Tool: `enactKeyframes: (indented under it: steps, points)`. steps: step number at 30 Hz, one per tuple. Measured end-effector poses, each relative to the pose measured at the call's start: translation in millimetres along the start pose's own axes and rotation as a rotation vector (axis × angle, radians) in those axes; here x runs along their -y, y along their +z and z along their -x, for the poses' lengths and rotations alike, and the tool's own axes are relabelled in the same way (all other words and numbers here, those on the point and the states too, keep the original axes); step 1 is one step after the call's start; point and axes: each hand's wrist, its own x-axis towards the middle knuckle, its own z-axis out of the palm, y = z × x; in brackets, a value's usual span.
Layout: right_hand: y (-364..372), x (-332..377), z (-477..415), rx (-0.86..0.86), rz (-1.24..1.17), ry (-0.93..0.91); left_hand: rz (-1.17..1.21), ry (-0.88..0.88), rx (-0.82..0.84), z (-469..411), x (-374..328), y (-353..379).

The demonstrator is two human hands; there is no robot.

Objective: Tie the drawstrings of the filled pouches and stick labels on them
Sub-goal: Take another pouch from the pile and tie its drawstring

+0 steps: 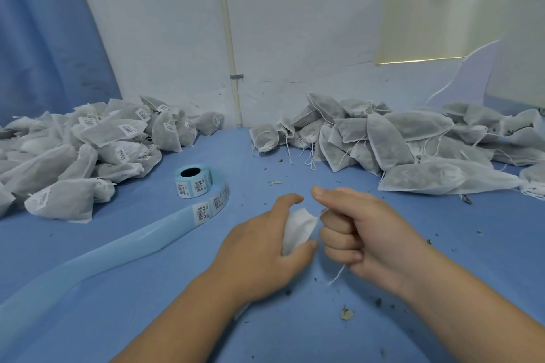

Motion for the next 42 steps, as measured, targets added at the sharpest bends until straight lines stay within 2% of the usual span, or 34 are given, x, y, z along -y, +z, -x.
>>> enactKeyframes:
  steps: [8, 14, 18, 22, 24, 28, 29, 32, 35, 42]
  points:
    - [-17, 28, 6, 0.097, -0.22, -0.129, 0.152, 0.041, -0.036, 0, -3, 2]
    - [-24, 42, 15, 0.171, -0.355, -0.228, 0.206, 0.241, -0.138, -2, -19, 3]
    - [-28, 46, 17, 0.21, -0.398, -0.271, 0.227, 0.283, -0.139, 0, -30, 8]
    - [-29, 37, 11, 0.13, -0.292, -0.251, 0.03, 0.226, -0.072, 3, -25, 5]
    - [-28, 29, 7, 0.079, -0.185, -0.241, -0.081, 0.187, -0.1, 1, -21, -3]
    - [-27, 18, 3, 0.125, -0.109, -0.193, -0.172, 0.134, -0.137, -6, -25, -11]
    - [-27, 17, 3, 0.144, -0.103, -0.189, -0.104, 0.143, -0.119, -6, -32, -9]
    - [-28, 19, 4, 0.187, -0.089, -0.201, 0.298, 0.155, -0.022, -2, -63, 3]
    - [-35, 27, 6, 0.209, -0.072, -0.203, 0.619, 0.046, -0.019, 1, -83, 21]
    - [-54, 36, 5, 0.016, -0.021, -0.303, 0.975, -0.275, 0.031, -10, -76, 3]
